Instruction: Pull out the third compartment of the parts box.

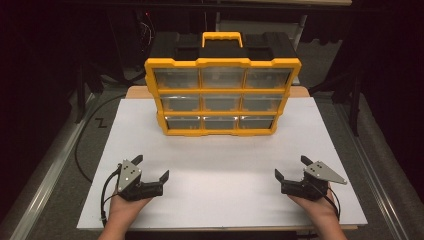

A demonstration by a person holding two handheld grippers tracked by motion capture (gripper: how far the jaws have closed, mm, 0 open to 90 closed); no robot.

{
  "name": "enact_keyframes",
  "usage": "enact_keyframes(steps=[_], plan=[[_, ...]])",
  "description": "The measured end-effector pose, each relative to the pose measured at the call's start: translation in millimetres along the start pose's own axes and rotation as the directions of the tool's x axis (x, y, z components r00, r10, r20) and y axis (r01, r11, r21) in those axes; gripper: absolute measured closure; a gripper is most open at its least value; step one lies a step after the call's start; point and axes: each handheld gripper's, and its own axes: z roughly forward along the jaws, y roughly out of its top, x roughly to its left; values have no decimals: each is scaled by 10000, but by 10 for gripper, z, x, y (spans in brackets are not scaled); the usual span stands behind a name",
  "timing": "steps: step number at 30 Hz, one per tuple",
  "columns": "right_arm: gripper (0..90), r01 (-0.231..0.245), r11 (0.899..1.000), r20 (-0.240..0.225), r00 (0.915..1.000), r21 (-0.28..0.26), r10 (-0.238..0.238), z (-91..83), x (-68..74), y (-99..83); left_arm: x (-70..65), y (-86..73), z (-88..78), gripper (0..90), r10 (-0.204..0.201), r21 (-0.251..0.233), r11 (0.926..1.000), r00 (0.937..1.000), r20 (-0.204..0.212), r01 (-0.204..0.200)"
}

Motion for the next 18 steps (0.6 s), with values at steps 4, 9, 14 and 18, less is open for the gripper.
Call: enact_keyframes(steps=[4,9,14,18], plan=[[9,-102,9999,100,9999,-137,103,33,-17,28,11,-1,5,5,-44,-43,10000,9999,94,44],[9,-223,9997,243,9994,-103,226,86,-51,41,7,0,3,5,-85,-21,10000,9999,97,85],[9,-222,9997,408,9989,-81,225,168,-61,89,16,2,25,5,-281,1,9996,9995,115,281],[9,-161,9998,476,9987,-109,166,216,-64,117,20,1,30,5,-253,23,9997,9996,86,253]])
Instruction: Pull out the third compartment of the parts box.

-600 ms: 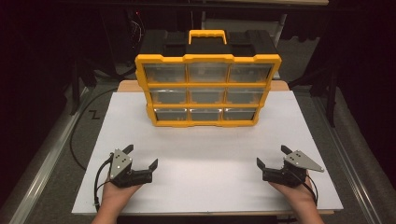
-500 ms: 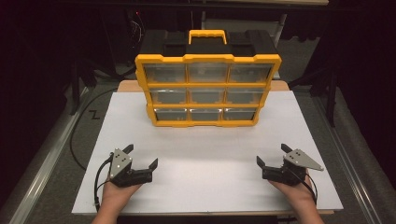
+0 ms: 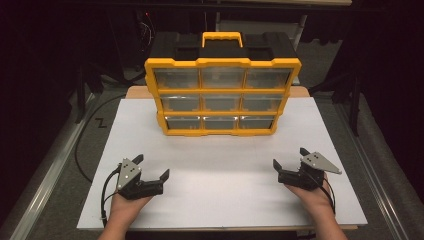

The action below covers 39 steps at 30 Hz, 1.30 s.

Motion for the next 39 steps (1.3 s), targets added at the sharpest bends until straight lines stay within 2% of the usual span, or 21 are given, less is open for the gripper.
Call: enact_keyframes(steps=[8,20,28,33,37,39], plan=[[10,12,10000,138,9999,63,-12,213,-63,63,13,-2,10,5,-13,31,10000,9999,-103,13],[10,48,9998,779,9969,169,-61,430,-178,140,14,-9,15,5,153,78,9999,9995,-290,-151],[10,141,9997,891,9959,209,-159,430,-198,140,10,-10,18,5,225,69,9997,9992,-325,-223],[10,645,9976,930,9934,243,-665,368,-158,139,4,-9,6,6,289,-21,9996,9989,-370,-290],[10,790,9964,963,9920,313,-817,330,-158,127,8,-6,0,6,250,-45,9997,9989,-390,-252],[10,1071,9931,1037,9883,487,-1117,282,-168,91,8,-7,0,5,258,-54,9996,9990,-377,-260]])
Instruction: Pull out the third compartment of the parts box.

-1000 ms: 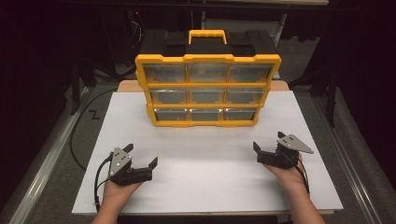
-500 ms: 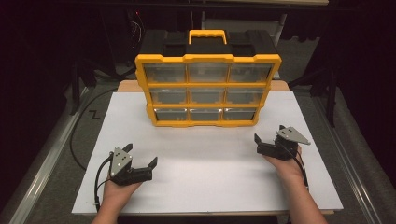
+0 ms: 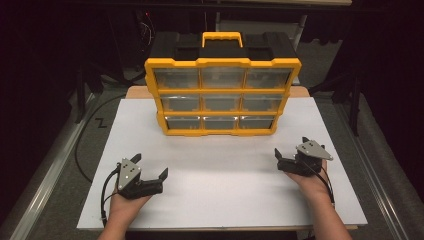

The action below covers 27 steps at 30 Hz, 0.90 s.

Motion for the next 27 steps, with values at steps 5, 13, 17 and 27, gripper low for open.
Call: enact_keyframes(steps=[5,13,17,27], plan=[[10,221,9995,81,9997,236,-223,-83,-32,-74,-4,3,8,5,29,39,10000,10000,54,-29],[10,819,9957,200,9964,430,-829,-95,-15,-110,-4,5,0,5,-47,44,10000,10000,74,46],[10,1688,9841,221,9852,558,-1702,-77,61,-110,-5,5,1,5,12,-2,10000,10000,10,-12],[10,3160,9453,278,9473,811,-3190,-59,189,-120,-4,4,-3,5,64,-32,10000,10000,14,-64]])
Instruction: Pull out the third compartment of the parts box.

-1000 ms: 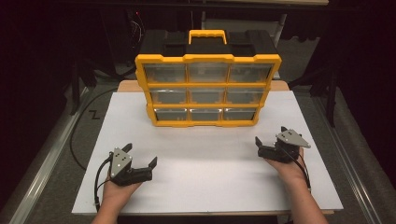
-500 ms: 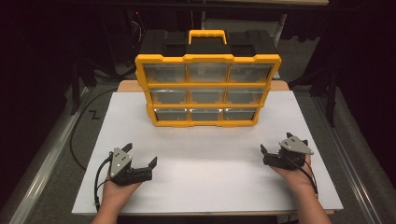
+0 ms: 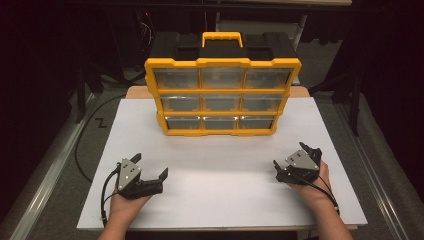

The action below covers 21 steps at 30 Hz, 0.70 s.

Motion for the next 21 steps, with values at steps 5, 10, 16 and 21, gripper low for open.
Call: enact_keyframes(steps=[5,10,16,21], plan=[[10,860,9963,127,9962,88,-861,4,51,18,-3,0,-3,5,10,-16,10000,10000,40,-10],[10,1600,9869,278,9866,194,-1605,-8,109,39,-4,1,-6,5,28,-35,10000,10000,64,-28],[10,2542,9668,501,9656,265,-2553,-27,170,69,-7,2,-8,5,59,-64,10000,9999,110,-59],[10,3476,9370,722,9342,356,-3493,-56,221,108,-7,2,-8,5,74,-72,9999,9999,129,-73]])
